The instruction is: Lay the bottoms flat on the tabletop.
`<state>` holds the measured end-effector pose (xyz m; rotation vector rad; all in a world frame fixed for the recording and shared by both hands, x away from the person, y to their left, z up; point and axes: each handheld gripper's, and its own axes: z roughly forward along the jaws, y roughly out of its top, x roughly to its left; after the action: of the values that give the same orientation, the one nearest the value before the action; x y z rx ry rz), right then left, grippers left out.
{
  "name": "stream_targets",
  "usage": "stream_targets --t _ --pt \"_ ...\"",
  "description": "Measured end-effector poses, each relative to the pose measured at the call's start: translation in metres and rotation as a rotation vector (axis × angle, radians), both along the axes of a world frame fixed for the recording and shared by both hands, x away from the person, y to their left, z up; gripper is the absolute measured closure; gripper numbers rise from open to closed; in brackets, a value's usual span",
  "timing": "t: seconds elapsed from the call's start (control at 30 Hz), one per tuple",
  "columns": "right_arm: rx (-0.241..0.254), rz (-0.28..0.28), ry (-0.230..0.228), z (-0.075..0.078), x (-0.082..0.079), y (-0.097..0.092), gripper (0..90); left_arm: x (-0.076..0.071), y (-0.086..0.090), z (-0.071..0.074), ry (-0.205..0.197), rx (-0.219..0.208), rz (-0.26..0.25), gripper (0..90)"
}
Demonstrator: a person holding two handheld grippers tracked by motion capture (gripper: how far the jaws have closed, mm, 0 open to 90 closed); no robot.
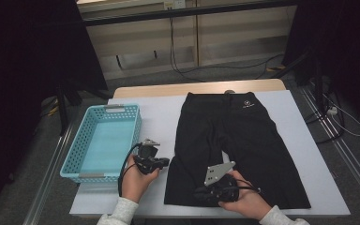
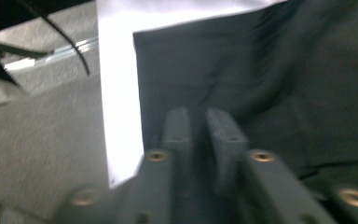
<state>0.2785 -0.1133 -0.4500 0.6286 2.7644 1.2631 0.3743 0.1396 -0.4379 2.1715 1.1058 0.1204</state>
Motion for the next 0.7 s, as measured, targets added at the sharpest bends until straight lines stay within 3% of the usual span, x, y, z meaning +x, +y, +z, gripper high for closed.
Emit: stream_targets --t 0.13,0.3,0.57,0.7 --pt "0.041 -0.051 -0.035 0.005 0.003 -0.002 61.8 0.0 -0.001 0.001 -0.032 0.005 -0.003 73.4" --pt "0.044 -0.117 -0.076 0.003 0.007 0.0 44.6 0.002 -0.001 0.001 -0.098 0.031 -0.015 51.7" --pt "0.035 -0.16 -0.098 0.0 0.009 0.014 30.7 0.006 0.0 -0.002 -0.119 0.019 -0.024 30.9" --pt "0.039 -0.185 -0.101 -0.003 0.011 0.019 26.8 0.006 0.0 -0.002 -0.136 0.011 -0.025 25.8"
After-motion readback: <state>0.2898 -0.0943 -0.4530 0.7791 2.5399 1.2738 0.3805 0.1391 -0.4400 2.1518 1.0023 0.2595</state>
